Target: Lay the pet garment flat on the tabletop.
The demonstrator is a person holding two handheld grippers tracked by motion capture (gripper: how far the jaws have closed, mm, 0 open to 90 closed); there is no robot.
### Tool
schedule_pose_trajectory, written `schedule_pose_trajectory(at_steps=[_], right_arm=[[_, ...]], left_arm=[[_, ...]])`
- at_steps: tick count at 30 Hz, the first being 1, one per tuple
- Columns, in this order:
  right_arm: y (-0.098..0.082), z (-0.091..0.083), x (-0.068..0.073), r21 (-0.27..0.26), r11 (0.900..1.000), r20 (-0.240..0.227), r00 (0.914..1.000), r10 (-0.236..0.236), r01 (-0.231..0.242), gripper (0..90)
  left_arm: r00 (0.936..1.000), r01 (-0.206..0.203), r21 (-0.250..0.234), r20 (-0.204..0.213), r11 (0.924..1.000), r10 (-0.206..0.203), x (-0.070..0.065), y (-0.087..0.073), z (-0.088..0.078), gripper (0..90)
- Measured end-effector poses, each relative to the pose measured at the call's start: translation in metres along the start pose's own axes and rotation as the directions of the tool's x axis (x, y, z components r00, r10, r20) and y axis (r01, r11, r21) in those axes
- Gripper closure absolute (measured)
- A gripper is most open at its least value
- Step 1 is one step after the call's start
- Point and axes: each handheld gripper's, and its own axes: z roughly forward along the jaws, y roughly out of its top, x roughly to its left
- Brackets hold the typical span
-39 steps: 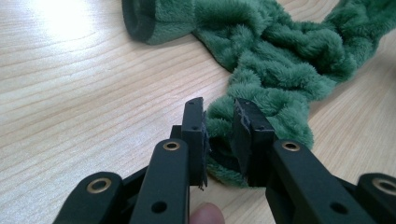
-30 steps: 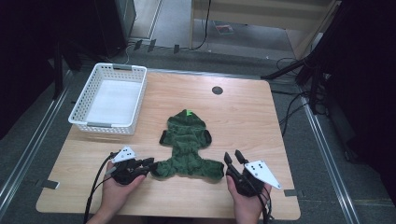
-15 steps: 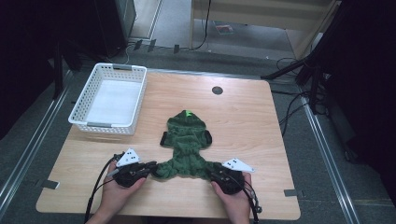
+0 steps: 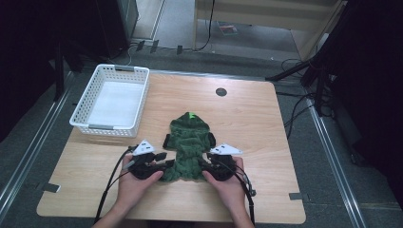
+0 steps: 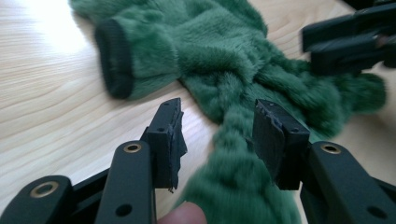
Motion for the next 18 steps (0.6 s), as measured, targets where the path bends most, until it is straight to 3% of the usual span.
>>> schedule_pose_trajectory(at_steps=[1, 2, 4, 9, 10, 13, 15, 16, 17, 18], right_arm=[[-0.001, 0.009, 0.001, 0.004, 1.0, 0.019, 0.9998, -0.002, 0.002, 61.7], [-0.001, 0.009, 0.001, 0.004, 1.0, 0.019, 0.9998, -0.002, 0.002, 61.7], [-0.002, 0.015, 0.003, 0.001, 1.0, 0.038, 0.9993, -0.002, 0.002, 70.1], [-0.004, 0.013, 0.003, -0.007, 1.0, 0.055, 0.9981, -0.029, 0.029, 82.2], [-0.005, 0.012, 0.001, -0.009, 0.999, 0.06, 0.9977, -0.031, 0.031, 83.6], [-0.01, 0.01, -0.003, 0.005, 0.998, 0.093, 0.9935, -0.066, 0.066, 84.9], [-0.01, 0.008, -0.005, 0.003, 0.998, 0.081, 0.9949, -0.06, 0.06, 83.0], [-0.01, 0.007, -0.005, -0.001, 0.999, 0.063, 0.997, -0.046, 0.046, 78.4], [-0.008, 0.005, -0.007, -0.008, 0.999, 0.03, 0.9991, -0.031, 0.031, 73.1], [-0.008, 0.005, -0.007, -0.008, 0.999, 0.03, 0.9991, -0.031, 0.031, 73.1]], left_arm=[[0.9989, -0.029, 0.023, -0.036, 0.9993, 0.03, -0.007, 0.004, 0.011, 52.5], [0.9989, -0.029, 0.023, -0.036, 0.9993, 0.03, -0.007, 0.004, 0.011, 52.6], [0.9951, -0.063, 0.066, -0.072, 0.9958, 0.068, -0.012, 0.009, 0.024, 54.4], [0.9931, -0.075, 0.079, -0.084, 0.9941, 0.082, -0.009, 0.01, 0.024, 86.2], [0.9929, -0.073, 0.076, -0.088, 0.9944, 0.08, -0.008, 0.009, 0.022, 88.0], [0.9946, -0.049, 0.058, -0.088, 0.9971, 0.054, -0.002, 0.005, 0.019, 89.3], [0.9982, 0.012, 0.036, -0.059, 0.9993, -0.01, 0.004, 0.003, 0.016, 88.9], [0.9982, 0.012, 0.036, -0.059, 0.9993, -0.01, 0.004, 0.003, 0.016, 87.0], [0.9989, 0.042, 0.008, -0.021, 0.9991, -0.041, 0.008, 0.002, 0.013, 81.4], [0.9989, 0.042, 0.008, -0.021, 0.9991, -0.041, 0.008, 0.002, 0.013, 74.0]])
